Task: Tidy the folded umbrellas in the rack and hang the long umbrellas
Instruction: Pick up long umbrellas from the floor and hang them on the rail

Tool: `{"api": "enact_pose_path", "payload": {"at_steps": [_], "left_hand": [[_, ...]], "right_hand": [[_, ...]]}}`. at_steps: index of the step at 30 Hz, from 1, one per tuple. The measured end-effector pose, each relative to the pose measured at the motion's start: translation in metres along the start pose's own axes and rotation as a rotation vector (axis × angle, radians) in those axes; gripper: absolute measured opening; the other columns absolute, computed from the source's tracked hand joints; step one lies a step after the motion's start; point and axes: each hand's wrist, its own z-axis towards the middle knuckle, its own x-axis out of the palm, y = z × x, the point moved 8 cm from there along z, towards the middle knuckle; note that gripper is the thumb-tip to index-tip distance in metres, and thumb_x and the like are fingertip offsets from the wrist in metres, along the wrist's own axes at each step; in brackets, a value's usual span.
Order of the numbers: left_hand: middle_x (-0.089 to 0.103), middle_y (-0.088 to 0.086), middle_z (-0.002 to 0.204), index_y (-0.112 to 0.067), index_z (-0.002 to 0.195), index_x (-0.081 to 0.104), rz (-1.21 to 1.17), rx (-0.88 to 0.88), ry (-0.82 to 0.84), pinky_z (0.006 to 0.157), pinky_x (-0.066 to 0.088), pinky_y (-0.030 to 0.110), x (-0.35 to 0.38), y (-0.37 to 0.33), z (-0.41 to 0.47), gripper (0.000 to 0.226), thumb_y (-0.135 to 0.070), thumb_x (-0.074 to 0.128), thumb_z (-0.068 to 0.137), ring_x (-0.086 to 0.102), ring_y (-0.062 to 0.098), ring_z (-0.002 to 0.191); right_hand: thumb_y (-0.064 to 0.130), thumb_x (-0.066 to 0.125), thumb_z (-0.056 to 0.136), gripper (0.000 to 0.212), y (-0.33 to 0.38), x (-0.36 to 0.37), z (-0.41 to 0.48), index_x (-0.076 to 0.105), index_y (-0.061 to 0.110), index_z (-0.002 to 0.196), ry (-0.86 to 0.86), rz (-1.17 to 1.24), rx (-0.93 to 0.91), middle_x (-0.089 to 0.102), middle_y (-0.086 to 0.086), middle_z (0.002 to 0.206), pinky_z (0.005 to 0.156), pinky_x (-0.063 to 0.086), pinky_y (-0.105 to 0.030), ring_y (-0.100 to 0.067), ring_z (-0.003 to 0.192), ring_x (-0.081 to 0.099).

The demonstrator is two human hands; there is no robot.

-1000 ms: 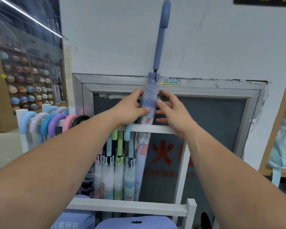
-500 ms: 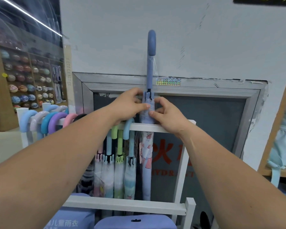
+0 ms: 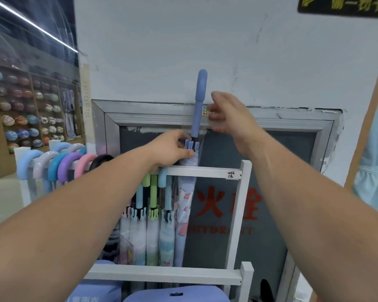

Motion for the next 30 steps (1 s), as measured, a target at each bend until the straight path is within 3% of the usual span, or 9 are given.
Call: {"api": "enact_pose_path", "payload": {"at_steps": [3, 7, 12, 18, 21, 24, 27, 30], "left_hand": [[0.075, 0.0, 0.108, -0.023, 0.131, 0.061, 0.0, -0.013, 0.007, 0.101, 0.053, 0.046, 0.0, 0.003, 0.001, 0.047, -0.025, 0.078, 0.088, 0.072, 0.019, 0.102], [0.075, 0.0, 0.108, -0.023, 0.13, 0.061, 0.006, -0.014, 0.007, 0.1, 0.054, 0.045, 0.0, 0.001, -0.002, 0.044, -0.024, 0.077, 0.089, 0.072, 0.018, 0.101], [0.076, 0.0, 0.102, -0.022, 0.126, 0.062, 0.071, -0.028, 0.008, 0.096, 0.056, 0.046, 0.0, 0.001, -0.006, 0.049, -0.034, 0.081, 0.082, 0.073, 0.019, 0.096], [0.077, 0.001, 0.099, -0.019, 0.135, 0.058, 0.0, -0.028, -0.059, 0.096, 0.055, 0.042, -0.016, -0.001, -0.016, 0.051, -0.025, 0.076, 0.088, 0.074, 0.018, 0.092], [0.075, 0.0, 0.103, -0.02, 0.135, 0.061, 0.078, -0.02, -0.105, 0.097, 0.055, 0.04, -0.023, 0.002, -0.023, 0.041, -0.021, 0.066, 0.094, 0.071, 0.017, 0.095], [0.071, -0.004, 0.122, -0.021, 0.13, 0.067, 0.187, -0.004, -0.139, 0.104, 0.048, 0.034, -0.027, 0.0, -0.034, 0.034, -0.02, 0.061, 0.097, 0.065, 0.014, 0.113], [0.067, -0.004, 0.129, -0.023, 0.127, 0.068, 0.289, 0.01, -0.099, 0.106, 0.045, 0.033, -0.024, 0.001, -0.044, 0.031, -0.019, 0.053, 0.1, 0.059, 0.014, 0.122], [0.064, -0.004, 0.133, -0.025, 0.127, 0.068, 0.322, 0.008, -0.07, 0.102, 0.044, 0.032, -0.023, 0.005, -0.051, 0.034, -0.017, 0.047, 0.101, 0.057, 0.014, 0.122]], "right_hand": [[0.053, 0.061, 0.092, 0.057, 0.026, 0.006, 0.01, 0.046, 0.029, 0.142, 0.126, -0.153, -0.06, 0.063, 0.01, 0.118, 0.087, 0.055, -0.032, -0.009, 0.105, 0.062], [0.046, 0.071, 0.087, 0.062, 0.042, 0.018, 0.018, 0.046, 0.032, 0.142, 0.237, -0.172, -0.061, 0.073, 0.009, 0.105, 0.088, 0.054, -0.036, -0.01, 0.097, 0.065], [0.028, 0.075, 0.088, 0.051, 0.038, 0.02, 0.012, 0.053, 0.025, 0.134, 0.265, -0.045, -0.042, 0.075, 0.008, 0.091, 0.09, 0.059, -0.044, -0.012, 0.087, 0.068], [0.019, 0.08, 0.084, 0.057, -0.006, 0.022, -0.009, 0.052, 0.021, 0.133, 0.312, -0.093, 0.028, 0.072, -0.007, 0.113, 0.088, 0.06, -0.044, -0.018, 0.104, 0.071], [0.017, 0.08, 0.083, 0.051, -0.027, 0.029, -0.018, 0.054, 0.022, 0.126, 0.348, -0.165, 0.05, 0.074, -0.005, 0.109, 0.086, 0.059, -0.038, -0.016, 0.102, 0.072], [0.025, 0.088, 0.073, 0.051, -0.047, 0.038, -0.029, 0.058, 0.025, 0.115, 0.401, -0.274, 0.067, 0.076, -0.007, 0.103, 0.09, 0.058, -0.043, -0.021, 0.099, 0.072], [0.03, 0.089, 0.07, 0.056, -0.06, 0.048, -0.038, 0.06, 0.017, 0.116, 0.462, -0.388, 0.057, 0.075, -0.008, 0.1, 0.1, 0.053, -0.042, -0.023, 0.101, 0.07], [0.035, 0.088, 0.072, 0.06, -0.065, 0.055, -0.042, 0.058, 0.019, 0.122, 0.504, -0.468, 0.068, 0.074, -0.002, 0.104, 0.1, 0.053, -0.04, -0.016, 0.101, 0.069]]}}
